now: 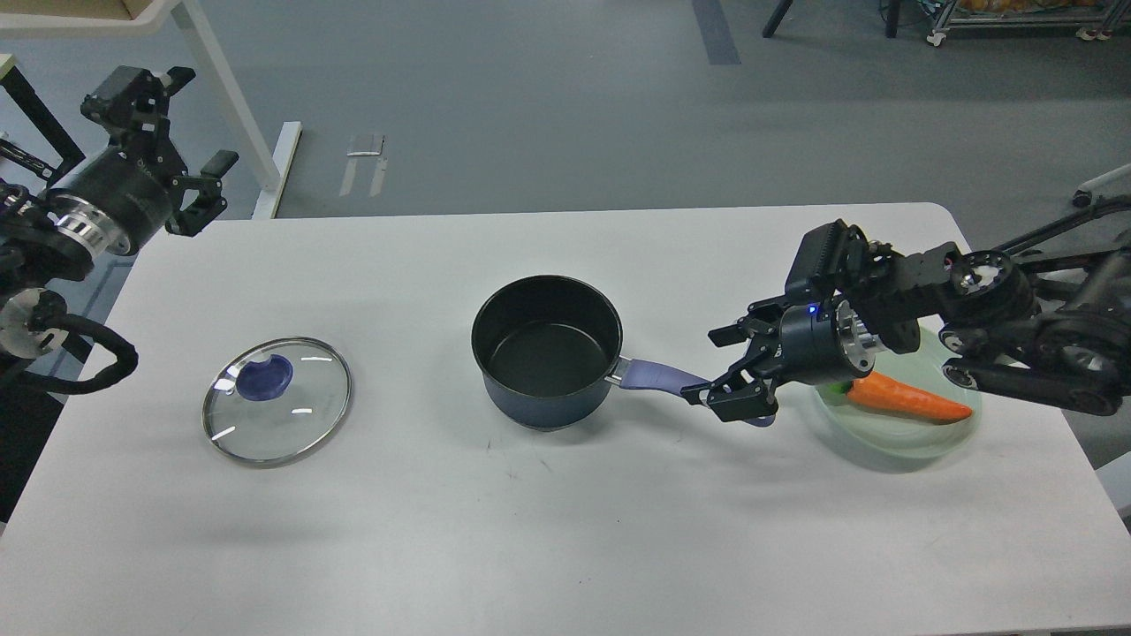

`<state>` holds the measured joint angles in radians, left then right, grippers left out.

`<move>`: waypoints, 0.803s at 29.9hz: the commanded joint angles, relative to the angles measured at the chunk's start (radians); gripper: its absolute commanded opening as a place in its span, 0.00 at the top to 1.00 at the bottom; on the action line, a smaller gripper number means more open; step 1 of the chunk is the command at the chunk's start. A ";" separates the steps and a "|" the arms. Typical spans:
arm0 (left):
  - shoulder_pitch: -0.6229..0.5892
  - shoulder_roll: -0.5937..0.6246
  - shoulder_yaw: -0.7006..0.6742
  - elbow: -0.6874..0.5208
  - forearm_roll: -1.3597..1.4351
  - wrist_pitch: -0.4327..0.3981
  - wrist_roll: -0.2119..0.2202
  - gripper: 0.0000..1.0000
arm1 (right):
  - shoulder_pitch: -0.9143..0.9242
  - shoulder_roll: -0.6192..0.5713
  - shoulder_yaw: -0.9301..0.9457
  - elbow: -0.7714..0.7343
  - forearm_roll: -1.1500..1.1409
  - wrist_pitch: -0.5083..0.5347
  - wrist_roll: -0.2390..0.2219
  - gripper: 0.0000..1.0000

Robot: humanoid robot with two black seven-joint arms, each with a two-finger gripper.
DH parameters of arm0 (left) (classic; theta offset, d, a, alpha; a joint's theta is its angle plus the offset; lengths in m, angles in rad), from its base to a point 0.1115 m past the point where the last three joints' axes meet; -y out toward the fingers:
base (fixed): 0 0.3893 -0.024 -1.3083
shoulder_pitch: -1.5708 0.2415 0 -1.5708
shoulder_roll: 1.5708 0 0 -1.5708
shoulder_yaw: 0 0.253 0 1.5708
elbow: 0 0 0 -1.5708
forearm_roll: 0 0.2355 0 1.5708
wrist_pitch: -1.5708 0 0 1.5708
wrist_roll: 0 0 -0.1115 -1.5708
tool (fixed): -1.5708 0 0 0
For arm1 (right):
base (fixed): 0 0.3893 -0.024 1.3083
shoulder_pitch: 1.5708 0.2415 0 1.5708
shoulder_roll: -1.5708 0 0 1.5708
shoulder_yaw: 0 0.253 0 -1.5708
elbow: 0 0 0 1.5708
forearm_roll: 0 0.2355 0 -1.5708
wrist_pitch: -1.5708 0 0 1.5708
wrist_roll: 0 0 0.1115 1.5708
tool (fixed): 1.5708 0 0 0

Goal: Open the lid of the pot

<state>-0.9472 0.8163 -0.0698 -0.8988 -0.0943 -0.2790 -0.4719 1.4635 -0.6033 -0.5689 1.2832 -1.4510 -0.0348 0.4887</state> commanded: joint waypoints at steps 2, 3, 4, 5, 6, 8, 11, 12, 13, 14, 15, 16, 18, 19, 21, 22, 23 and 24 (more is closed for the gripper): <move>0.001 0.006 -0.007 -0.008 -0.012 -0.017 0.002 0.01 | 0.021 -0.153 0.092 0.108 0.190 0.001 0.000 0.03; 0.001 0.006 -0.008 -0.008 -0.012 -0.020 0.002 0.01 | 0.011 -0.180 0.125 0.114 0.246 -0.001 0.000 0.03; 0.001 0.004 -0.013 -0.009 -0.012 -0.022 0.002 0.01 | -0.002 -0.211 0.162 0.116 0.321 -0.002 0.000 0.03; 0.002 0.001 -0.018 -0.009 -0.013 -0.020 0.002 0.01 | -0.023 -0.231 0.190 0.116 0.399 -0.002 0.000 0.03; 0.002 -0.002 -0.021 -0.009 -0.012 -0.020 0.002 0.01 | -0.055 -0.242 0.225 0.111 0.502 -0.004 0.000 0.03; 0.008 -0.003 -0.022 -0.012 -0.012 -0.020 0.002 0.01 | -0.126 -0.254 0.312 0.101 0.694 -0.011 0.000 0.03; 0.010 -0.020 -0.033 -0.014 -0.013 -0.020 0.001 0.01 | -0.256 -0.263 0.453 0.085 0.946 -0.017 0.000 0.03; 0.015 -0.028 -0.038 -0.014 -0.013 -0.019 0.001 0.01 | -0.300 -0.265 0.502 0.079 1.013 -0.019 0.000 0.03; 0.022 -0.034 -0.044 -0.014 -0.013 -0.019 0.001 0.01 | -0.336 -0.262 0.538 0.077 1.069 -0.019 0.000 0.03; 0.033 -0.045 -0.053 -0.014 -0.013 -0.019 0.002 0.01 | -0.379 -0.256 0.579 0.077 1.131 -0.019 0.000 0.03; 0.044 -0.055 -0.065 -0.014 -0.012 -0.017 0.002 0.01 | -0.419 -0.253 0.622 0.076 1.196 -0.019 0.000 0.03; 0.051 -0.063 -0.076 -0.014 -0.012 -0.017 0.002 0.01 | -0.451 -0.245 0.658 0.076 1.251 -0.019 0.000 0.03; 0.071 -0.075 -0.100 -0.014 -0.012 -0.016 0.002 0.01 | -0.517 -0.207 0.722 0.073 1.369 -0.019 0.000 0.03; 0.080 -0.083 -0.113 -0.014 -0.012 -0.014 0.002 0.01 | -0.550 -0.181 0.754 0.062 1.418 -0.017 0.000 0.03; 0.108 -0.094 -0.134 -0.014 -0.012 -0.011 0.002 0.01 | -0.616 -0.130 0.828 0.015 1.480 -0.008 0.000 0.02; 0.126 -0.098 -0.145 -0.014 -0.010 -0.009 0.002 0.01 | -0.646 -0.106 0.860 -0.013 1.501 -0.004 0.000 0.02; 0.145 -0.106 -0.157 -0.014 -0.010 -0.011 0.004 0.01 | -0.676 -0.080 0.897 -0.043 1.512 0.006 0.000 0.02; 0.160 -0.115 -0.171 -0.014 -0.010 -0.011 0.004 0.01 | -0.702 -0.053 0.925 -0.073 1.514 0.021 0.000 0.02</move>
<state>-0.8311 0.7211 -0.2071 -0.9125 -0.1052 -0.2897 -0.4695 0.8404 -0.7259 0.2678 1.2848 0.0249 -0.0410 0.4885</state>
